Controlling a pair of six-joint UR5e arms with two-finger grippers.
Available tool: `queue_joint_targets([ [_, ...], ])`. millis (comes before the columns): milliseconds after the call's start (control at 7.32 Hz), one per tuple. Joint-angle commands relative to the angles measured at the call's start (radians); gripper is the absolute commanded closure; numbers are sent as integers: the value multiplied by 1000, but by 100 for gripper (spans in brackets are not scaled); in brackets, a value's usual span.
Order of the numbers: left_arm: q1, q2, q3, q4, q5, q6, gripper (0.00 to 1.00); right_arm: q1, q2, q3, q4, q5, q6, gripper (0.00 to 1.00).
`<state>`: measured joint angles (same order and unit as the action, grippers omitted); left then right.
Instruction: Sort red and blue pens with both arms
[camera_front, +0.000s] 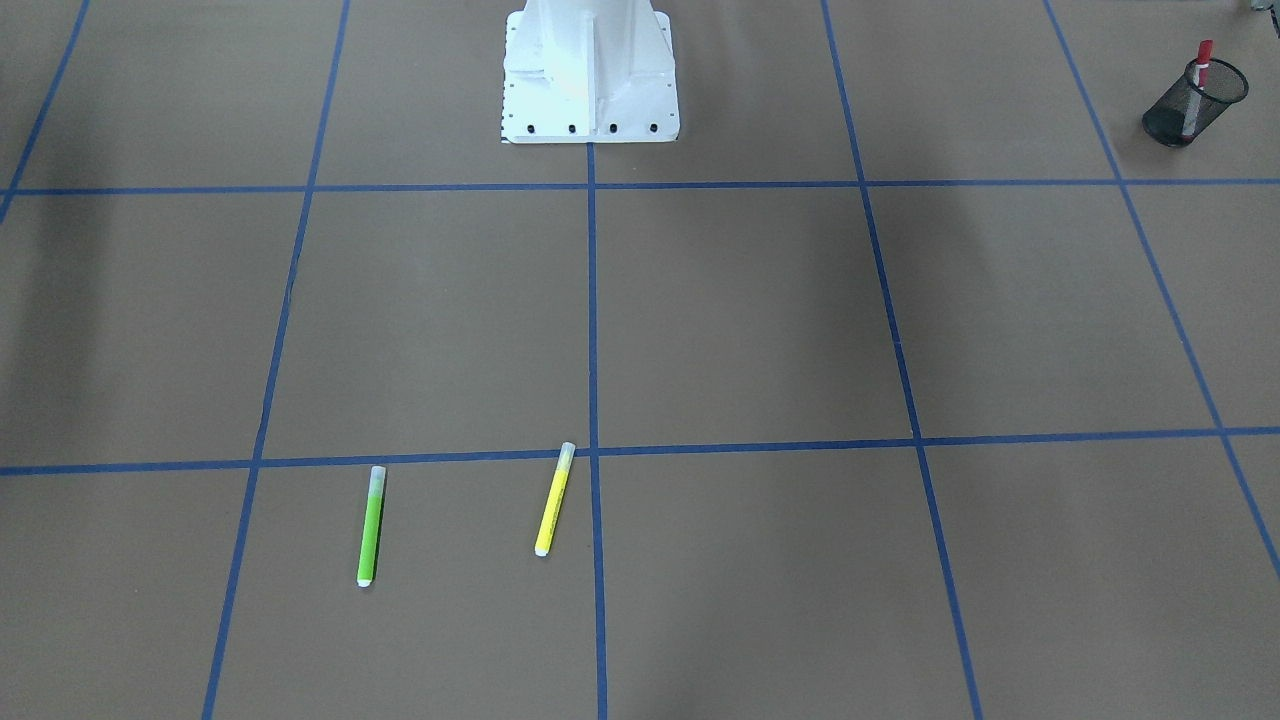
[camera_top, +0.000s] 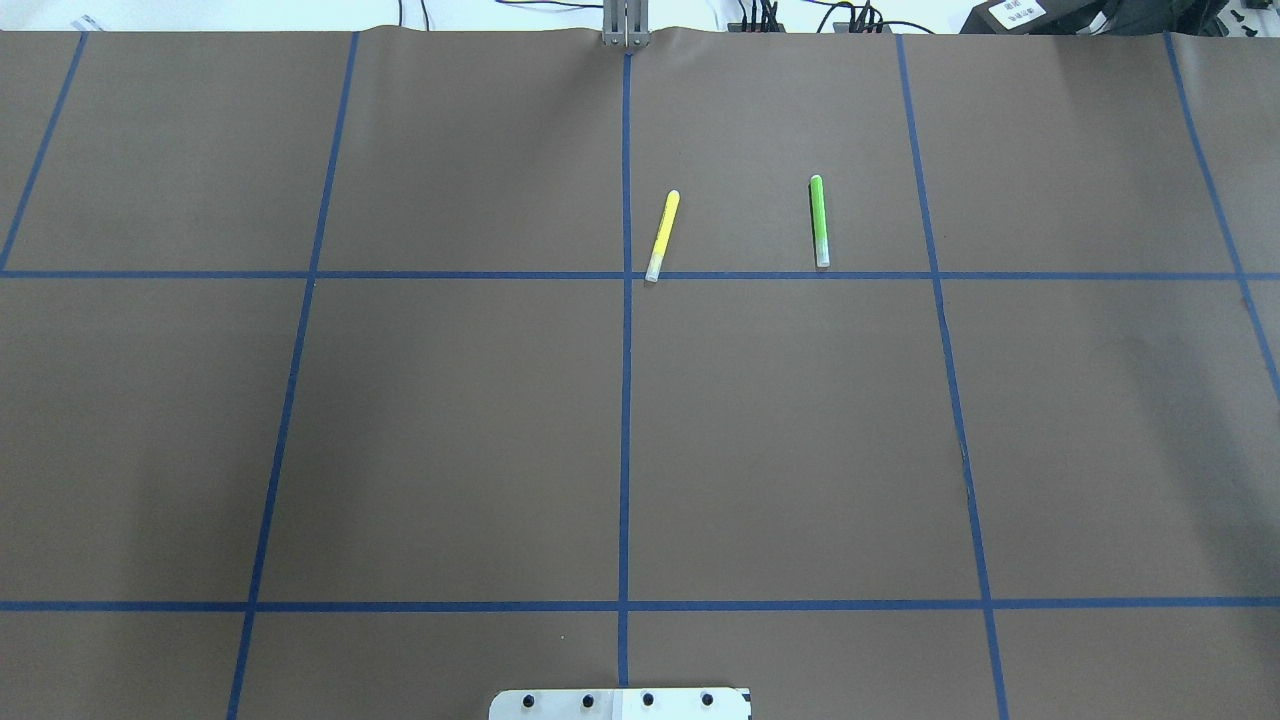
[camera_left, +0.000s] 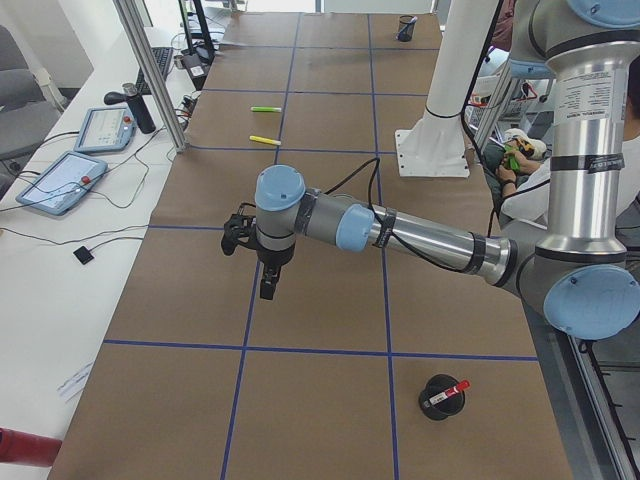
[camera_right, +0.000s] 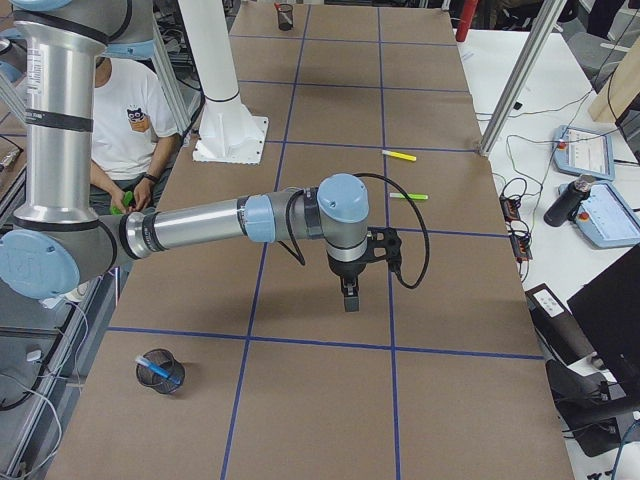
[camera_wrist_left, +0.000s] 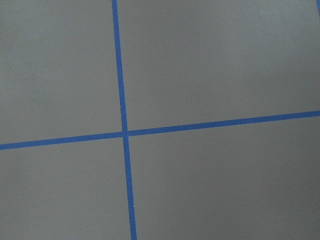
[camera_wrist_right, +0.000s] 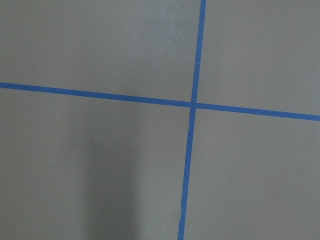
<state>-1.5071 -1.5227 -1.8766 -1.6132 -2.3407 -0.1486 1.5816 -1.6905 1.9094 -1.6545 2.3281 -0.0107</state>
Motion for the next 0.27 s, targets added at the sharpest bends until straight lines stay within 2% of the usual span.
queue_joint_targets([
  [0, 1, -1, -12, -8, -2, -3, 0, -6, -2, 0, 2, 0, 0, 0],
  [137, 1, 1, -25, -11, -2, -3, 0, -12, -2, 0, 2, 0, 0, 0],
])
